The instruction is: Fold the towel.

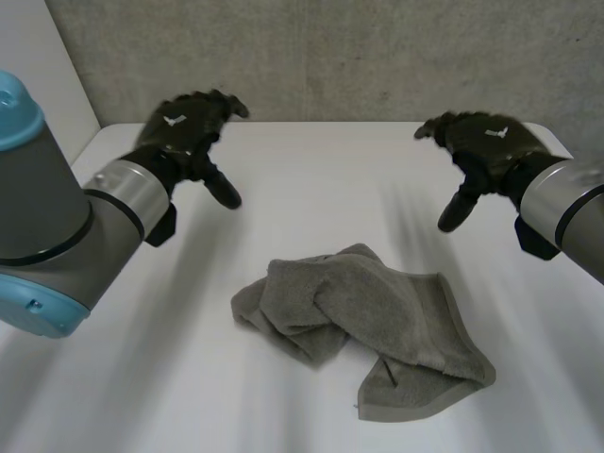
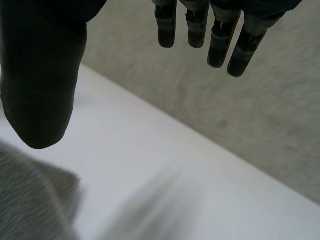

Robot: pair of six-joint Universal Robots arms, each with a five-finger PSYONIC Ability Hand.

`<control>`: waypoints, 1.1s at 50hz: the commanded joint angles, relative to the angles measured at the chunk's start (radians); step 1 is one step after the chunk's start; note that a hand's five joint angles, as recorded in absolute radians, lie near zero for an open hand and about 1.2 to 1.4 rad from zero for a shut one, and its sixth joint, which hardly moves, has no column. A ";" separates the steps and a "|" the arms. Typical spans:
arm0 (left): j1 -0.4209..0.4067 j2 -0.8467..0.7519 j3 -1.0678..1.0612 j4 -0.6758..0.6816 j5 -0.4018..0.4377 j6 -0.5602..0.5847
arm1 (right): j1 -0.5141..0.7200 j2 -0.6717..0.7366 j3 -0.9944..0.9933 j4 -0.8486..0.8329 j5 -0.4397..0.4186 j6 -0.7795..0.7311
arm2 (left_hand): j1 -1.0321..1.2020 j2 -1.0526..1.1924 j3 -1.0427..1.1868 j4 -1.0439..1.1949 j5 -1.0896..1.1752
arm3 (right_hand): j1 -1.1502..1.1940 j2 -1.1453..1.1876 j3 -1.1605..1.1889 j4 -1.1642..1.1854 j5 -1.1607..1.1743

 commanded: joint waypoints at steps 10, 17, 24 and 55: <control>0.018 -0.193 -0.009 -0.052 0.279 0.249 | 0.003 0.242 -0.002 0.103 -0.068 -0.126 | -0.053 -0.047 -0.048 -0.054 -0.017 | -0.070 -0.074 -0.046 -0.076 -0.062; 0.011 -0.258 -0.003 -0.146 0.327 0.315 | 0.023 0.333 0.007 0.103 -0.132 -0.131 | -0.032 -0.026 -0.048 -0.054 0.004 | -0.070 -0.074 -0.046 -0.076 -0.062; 0.003 -0.284 -0.005 -0.265 0.397 0.422 | 0.023 0.345 0.020 0.126 -0.160 -0.144 | 0.032 0.038 -0.048 -0.054 0.068 | 0.110 0.106 -0.046 -0.076 0.118; -0.016 -0.101 0.222 -0.043 0.124 0.294 | 0.090 0.101 -0.254 -0.303 0.009 -0.279 | 1.139 1.145 -0.048 -0.054 1.175 | 1.152 1.148 -0.046 -0.076 1.160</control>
